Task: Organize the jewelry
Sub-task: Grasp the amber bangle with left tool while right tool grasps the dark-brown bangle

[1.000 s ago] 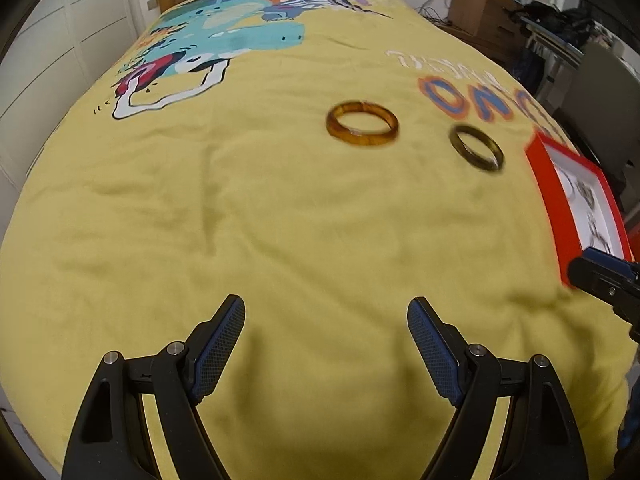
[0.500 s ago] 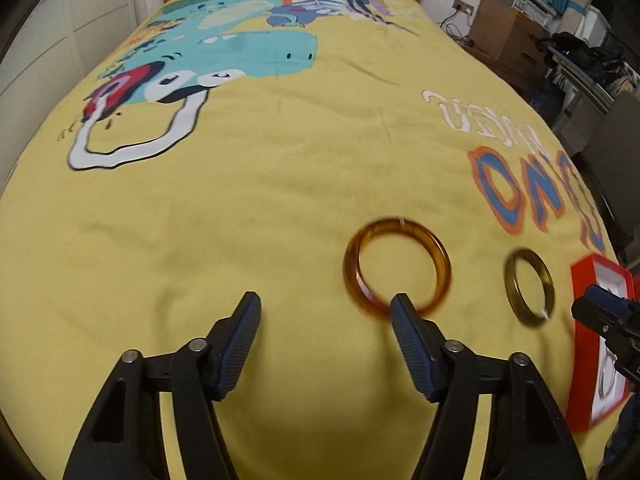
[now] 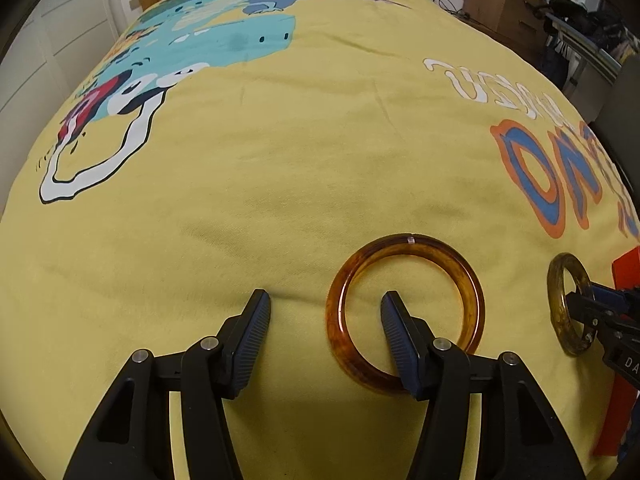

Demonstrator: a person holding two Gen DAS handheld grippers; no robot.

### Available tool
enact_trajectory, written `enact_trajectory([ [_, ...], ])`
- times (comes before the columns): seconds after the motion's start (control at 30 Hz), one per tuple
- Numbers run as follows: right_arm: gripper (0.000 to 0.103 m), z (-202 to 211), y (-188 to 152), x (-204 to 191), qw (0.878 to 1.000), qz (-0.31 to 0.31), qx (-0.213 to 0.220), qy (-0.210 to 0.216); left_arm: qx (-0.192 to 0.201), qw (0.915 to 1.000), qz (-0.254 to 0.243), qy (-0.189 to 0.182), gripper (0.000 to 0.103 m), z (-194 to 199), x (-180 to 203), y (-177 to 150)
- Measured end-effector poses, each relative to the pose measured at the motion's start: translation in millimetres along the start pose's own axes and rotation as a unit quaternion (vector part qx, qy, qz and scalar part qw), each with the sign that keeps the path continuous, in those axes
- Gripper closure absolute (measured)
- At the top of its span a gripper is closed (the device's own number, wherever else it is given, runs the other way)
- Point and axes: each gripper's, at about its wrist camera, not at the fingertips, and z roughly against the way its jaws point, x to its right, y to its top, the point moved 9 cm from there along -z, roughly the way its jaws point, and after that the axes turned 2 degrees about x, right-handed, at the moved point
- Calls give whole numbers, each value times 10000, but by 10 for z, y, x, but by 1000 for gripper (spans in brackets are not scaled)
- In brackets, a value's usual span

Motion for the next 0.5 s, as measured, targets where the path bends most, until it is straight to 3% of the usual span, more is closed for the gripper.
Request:
enact_trajectory([
  [0.07,94,-1,-18,-32,10000,12,21,57,48,10000,14,-24,57,18,9,-23],
  [0.1,95,5,-27,-50,10000,45,36,55,67,10000,-10,-41,63,32,27,-33],
  [0.13,95,16,-38,-87,9999,132,63,32,67,9999,-55,-120,77,51,68,-48],
  [0.23,95,78,-69,-170,9997,201,141,83,84,9997,-185,-168,91,109,150,-94],
  [0.5,95,468,-250,-314,9979,39,526,378,211,9989,237,-355,92,450,40,-409],
])
